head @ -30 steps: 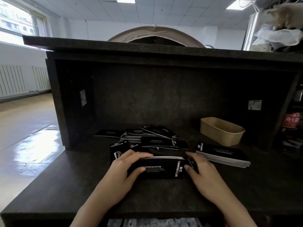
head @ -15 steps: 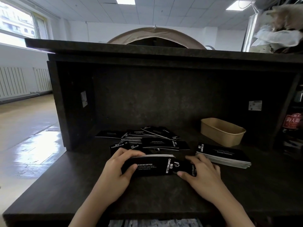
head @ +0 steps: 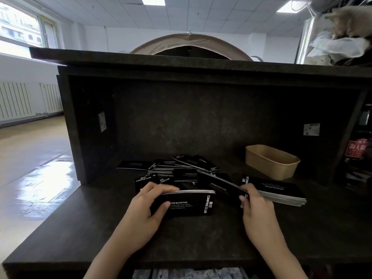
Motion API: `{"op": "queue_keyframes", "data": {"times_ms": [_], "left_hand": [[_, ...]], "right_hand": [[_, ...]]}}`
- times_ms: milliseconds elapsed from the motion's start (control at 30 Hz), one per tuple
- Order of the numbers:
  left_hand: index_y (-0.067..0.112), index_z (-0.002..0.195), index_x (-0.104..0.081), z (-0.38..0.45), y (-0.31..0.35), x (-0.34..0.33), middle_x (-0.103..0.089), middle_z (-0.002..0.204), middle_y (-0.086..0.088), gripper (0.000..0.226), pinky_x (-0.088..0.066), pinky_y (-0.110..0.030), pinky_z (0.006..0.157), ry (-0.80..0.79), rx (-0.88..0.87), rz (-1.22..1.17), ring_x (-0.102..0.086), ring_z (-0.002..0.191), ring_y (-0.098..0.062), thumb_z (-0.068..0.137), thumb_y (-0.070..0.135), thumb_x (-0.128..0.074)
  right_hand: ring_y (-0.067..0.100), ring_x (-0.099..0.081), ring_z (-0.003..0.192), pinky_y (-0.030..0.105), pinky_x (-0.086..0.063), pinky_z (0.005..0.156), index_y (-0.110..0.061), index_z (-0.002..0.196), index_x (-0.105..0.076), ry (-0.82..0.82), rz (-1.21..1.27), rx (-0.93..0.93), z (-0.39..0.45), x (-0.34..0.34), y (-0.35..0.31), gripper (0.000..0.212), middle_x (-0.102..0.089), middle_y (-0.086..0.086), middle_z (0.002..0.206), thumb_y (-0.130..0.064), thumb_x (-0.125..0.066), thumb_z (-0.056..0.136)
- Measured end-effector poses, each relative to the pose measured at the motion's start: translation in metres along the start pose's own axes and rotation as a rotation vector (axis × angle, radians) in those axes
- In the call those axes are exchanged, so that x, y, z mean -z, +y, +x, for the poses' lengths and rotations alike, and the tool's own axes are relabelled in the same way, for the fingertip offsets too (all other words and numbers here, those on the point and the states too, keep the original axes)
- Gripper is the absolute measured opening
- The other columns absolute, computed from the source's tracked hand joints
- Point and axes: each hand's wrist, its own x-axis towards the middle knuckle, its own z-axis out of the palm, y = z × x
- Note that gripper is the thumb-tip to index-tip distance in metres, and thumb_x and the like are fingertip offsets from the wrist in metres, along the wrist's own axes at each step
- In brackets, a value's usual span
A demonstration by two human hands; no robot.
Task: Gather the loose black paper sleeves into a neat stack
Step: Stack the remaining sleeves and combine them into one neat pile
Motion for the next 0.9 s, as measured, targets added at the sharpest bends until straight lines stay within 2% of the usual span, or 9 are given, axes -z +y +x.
{"op": "queue_keyframes", "data": {"times_ms": [133,233,267,367,500,633,700,800,900], "left_hand": [[0.052,0.125,-0.048,-0.001,0.002,-0.002,-0.054,0.116,0.025,0.051,-0.042,-0.011,0.085,0.007,-0.015,0.018,-0.052,0.112,0.005,0.091,0.016,-0.062],[0.052,0.139,-0.026,-0.001,0.003,-0.005,-0.048,0.125,0.031,0.068,-0.040,-0.010,0.089,-0.011,-0.027,0.031,-0.045,0.119,0.011,0.092,0.018,-0.061],[0.053,0.141,-0.021,-0.001,0.004,-0.006,-0.044,0.129,0.032,0.070,-0.036,-0.008,0.095,-0.028,-0.033,0.038,-0.040,0.123,0.013,0.093,0.020,-0.060],[0.052,0.146,-0.011,-0.001,0.008,-0.010,-0.033,0.140,0.031,0.071,-0.024,-0.004,0.105,-0.090,-0.060,0.076,-0.029,0.132,0.015,0.096,0.027,-0.054],[0.048,0.142,-0.028,0.002,0.011,-0.013,-0.035,0.132,0.031,0.055,-0.032,-0.005,0.102,-0.137,-0.131,0.104,-0.040,0.123,0.012,0.097,0.029,-0.052],[0.044,0.121,-0.050,0.005,0.013,-0.011,-0.041,0.113,0.028,0.027,-0.044,-0.015,0.092,-0.183,-0.134,0.128,-0.050,0.107,0.007,0.096,0.035,-0.049],[0.043,0.119,-0.054,0.005,0.015,-0.009,-0.046,0.112,0.027,0.027,-0.044,-0.017,0.092,-0.170,-0.100,0.088,-0.052,0.107,0.006,0.096,0.047,-0.039],[0.042,0.121,-0.055,0.006,0.006,-0.007,-0.053,0.119,0.023,0.047,-0.043,-0.029,0.100,0.028,0.066,0.054,-0.053,0.113,0.003,0.094,0.060,-0.020],[0.040,0.136,-0.044,0.006,-0.002,-0.006,-0.048,0.139,0.006,0.048,-0.030,-0.041,0.110,0.013,0.387,0.439,-0.042,0.133,-0.018,0.096,0.058,-0.026]], "right_hand": [[0.003,-0.057,0.087,0.014,-0.041,0.068,-0.028,0.112,-0.054,0.022,0.254,-0.096,0.004,0.004,0.006,0.022,-0.059,-0.011,0.094,-0.012,-0.046,0.099],[0.012,-0.060,0.105,0.038,-0.049,0.093,-0.037,0.098,-0.061,-0.125,0.524,-0.166,0.006,0.006,0.004,0.028,-0.066,-0.008,0.105,-0.013,-0.046,0.099],[0.010,-0.062,0.103,0.038,-0.050,0.092,-0.037,0.095,-0.062,-0.200,0.560,-0.142,0.005,0.007,0.001,0.030,-0.068,-0.007,0.102,-0.014,-0.044,0.100],[0.001,-0.063,0.090,0.017,-0.048,0.081,-0.028,0.094,-0.061,-0.405,0.586,0.009,0.002,0.010,-0.011,0.025,-0.067,-0.006,0.092,-0.025,-0.038,0.102],[0.002,-0.060,0.090,0.027,-0.046,0.082,-0.028,0.103,-0.055,-0.560,0.418,0.171,-0.001,0.006,-0.016,0.024,-0.063,-0.005,0.094,-0.048,-0.045,0.096],[-0.008,-0.049,0.115,0.015,-0.041,0.094,-0.046,0.127,-0.045,-0.438,0.201,0.303,-0.001,0.000,-0.016,0.034,-0.051,-0.027,0.119,-0.037,-0.053,0.096],[-0.003,-0.054,0.108,0.014,-0.041,0.087,-0.039,0.115,-0.057,-0.393,0.216,0.347,0.000,-0.001,-0.016,0.024,-0.057,-0.022,0.109,-0.024,-0.055,0.096],[-0.003,-0.058,0.096,0.014,-0.040,0.077,-0.035,0.094,-0.061,-0.332,0.243,0.241,0.002,0.001,-0.012,0.019,-0.063,-0.019,0.095,-0.016,-0.058,0.094],[-0.007,-0.058,0.093,0.018,-0.040,0.076,-0.038,0.089,-0.060,-0.292,0.308,0.100,0.002,0.005,-0.006,0.024,-0.066,-0.020,0.093,-0.015,-0.059,0.093]]}}
